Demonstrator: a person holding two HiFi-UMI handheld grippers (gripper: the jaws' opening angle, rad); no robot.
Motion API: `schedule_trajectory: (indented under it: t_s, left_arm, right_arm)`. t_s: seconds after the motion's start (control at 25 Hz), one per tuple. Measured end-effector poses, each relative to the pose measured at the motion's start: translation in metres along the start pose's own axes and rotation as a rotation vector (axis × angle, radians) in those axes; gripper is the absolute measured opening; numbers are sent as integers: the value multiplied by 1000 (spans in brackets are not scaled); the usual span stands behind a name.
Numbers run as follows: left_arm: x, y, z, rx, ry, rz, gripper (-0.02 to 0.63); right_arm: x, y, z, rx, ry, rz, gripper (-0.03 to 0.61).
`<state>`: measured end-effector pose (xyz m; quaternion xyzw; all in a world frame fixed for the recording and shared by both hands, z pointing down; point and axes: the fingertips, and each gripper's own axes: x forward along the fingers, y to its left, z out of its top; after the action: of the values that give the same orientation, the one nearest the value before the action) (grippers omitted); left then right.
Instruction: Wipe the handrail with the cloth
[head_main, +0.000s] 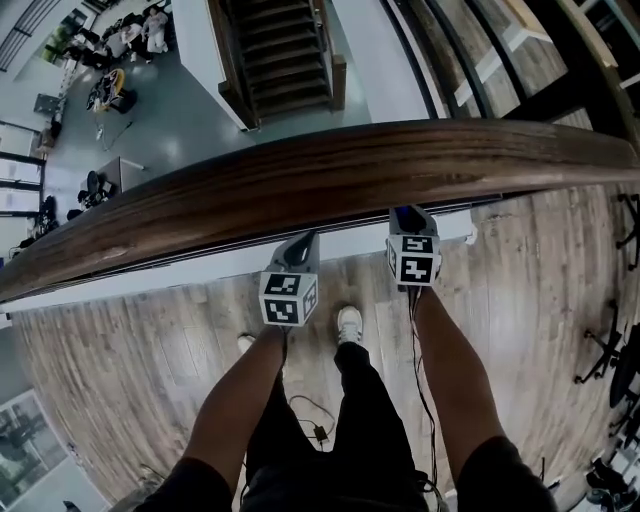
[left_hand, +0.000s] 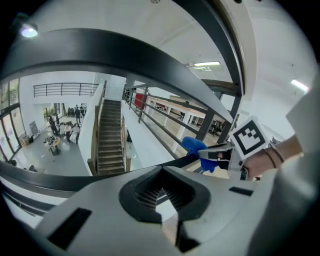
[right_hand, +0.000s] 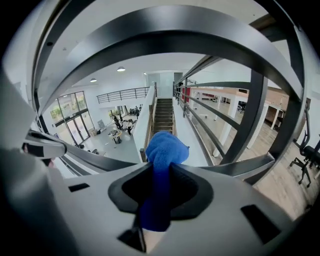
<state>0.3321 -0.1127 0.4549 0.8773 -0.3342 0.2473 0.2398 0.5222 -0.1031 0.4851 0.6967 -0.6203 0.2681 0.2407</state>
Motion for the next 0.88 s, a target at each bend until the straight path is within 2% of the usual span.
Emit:
schedule_trajectory:
  t_s: [0.32,0.56,0.72,0.88]
  left_arm:
    - [50,-70,37,4,9,-69,4]
    - [77,-106,47,-17,22,-108,5]
    - [85,-117,49,-3,18,-144,5]
    - [85,-99,36,-12,15,-140,5]
  right_arm:
    - [-11,-116,5,8,27,-69,100]
    - [-19,-176,6,4,23,-128,100]
    - [-25,-223,4,-26,18,-231,100]
    - [-26,-260,-3,-9,1,-311,100]
